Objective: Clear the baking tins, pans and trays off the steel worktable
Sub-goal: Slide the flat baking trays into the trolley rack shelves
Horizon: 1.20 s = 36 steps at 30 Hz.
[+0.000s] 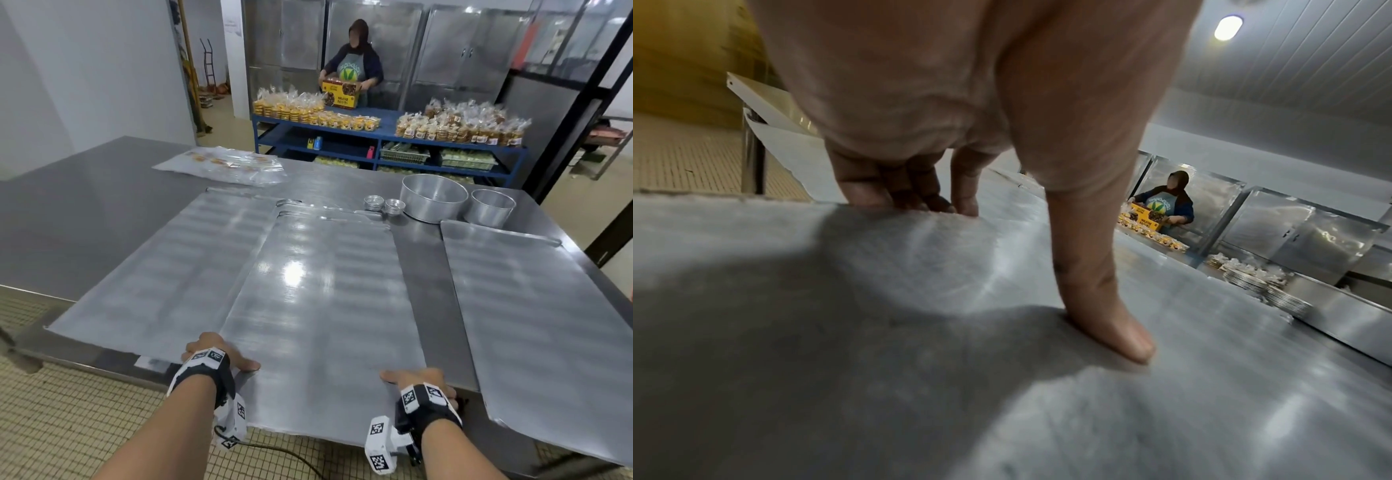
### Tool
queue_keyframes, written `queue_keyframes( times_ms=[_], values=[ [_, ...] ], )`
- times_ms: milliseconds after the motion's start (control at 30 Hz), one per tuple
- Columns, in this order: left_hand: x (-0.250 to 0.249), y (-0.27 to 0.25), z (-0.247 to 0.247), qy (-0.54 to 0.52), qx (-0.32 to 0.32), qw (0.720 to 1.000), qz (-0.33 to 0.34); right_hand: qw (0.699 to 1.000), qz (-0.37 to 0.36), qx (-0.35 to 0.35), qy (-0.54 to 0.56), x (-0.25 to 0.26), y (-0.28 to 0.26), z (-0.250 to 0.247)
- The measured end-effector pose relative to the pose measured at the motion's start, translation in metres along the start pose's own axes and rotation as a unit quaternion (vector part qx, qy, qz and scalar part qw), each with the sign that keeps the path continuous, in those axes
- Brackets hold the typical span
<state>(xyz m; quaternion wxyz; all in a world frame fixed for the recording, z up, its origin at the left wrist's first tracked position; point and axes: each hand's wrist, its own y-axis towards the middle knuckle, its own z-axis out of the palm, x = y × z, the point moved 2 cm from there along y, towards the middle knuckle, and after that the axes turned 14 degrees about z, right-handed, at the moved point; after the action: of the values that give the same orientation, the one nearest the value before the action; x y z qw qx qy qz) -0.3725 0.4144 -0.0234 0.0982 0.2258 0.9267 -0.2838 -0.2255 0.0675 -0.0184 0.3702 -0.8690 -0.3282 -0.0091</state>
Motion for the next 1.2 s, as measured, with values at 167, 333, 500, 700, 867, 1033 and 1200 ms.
queue_keyframes(
  times_ms=[167,333,500,700,867,1033,1200],
  values=[
    [-0.004,0.037,-0.003,0.027,0.003,1.0,0.003,1.0,-0.013,0.002,-0.002,0.026,0.0,0.012],
    [-0.012,0.058,-0.01,0.06,0.015,0.998,0.003,1.0,-0.002,0.015,0.012,0.051,0.003,0.019],
    [-0.01,0.089,-0.001,0.066,0.031,0.997,-0.012,0.999,0.022,0.039,-0.003,0.068,0.007,0.03],
    [-0.026,0.078,-0.018,0.043,0.003,0.999,0.022,0.999,0.023,0.016,-0.039,0.089,0.021,0.04],
    [-0.043,0.089,-0.014,-0.019,-0.037,0.999,-0.002,0.998,0.005,-0.004,-0.068,0.098,0.021,0.035],
    [-0.047,0.097,-0.006,-0.07,-0.058,0.995,-0.036,0.997,-0.01,0.015,-0.07,0.101,0.028,0.035],
    [-0.038,0.115,-0.007,-0.097,-0.058,0.993,-0.033,0.997,-0.012,0.009,-0.079,0.1,0.025,0.039]
  ],
)
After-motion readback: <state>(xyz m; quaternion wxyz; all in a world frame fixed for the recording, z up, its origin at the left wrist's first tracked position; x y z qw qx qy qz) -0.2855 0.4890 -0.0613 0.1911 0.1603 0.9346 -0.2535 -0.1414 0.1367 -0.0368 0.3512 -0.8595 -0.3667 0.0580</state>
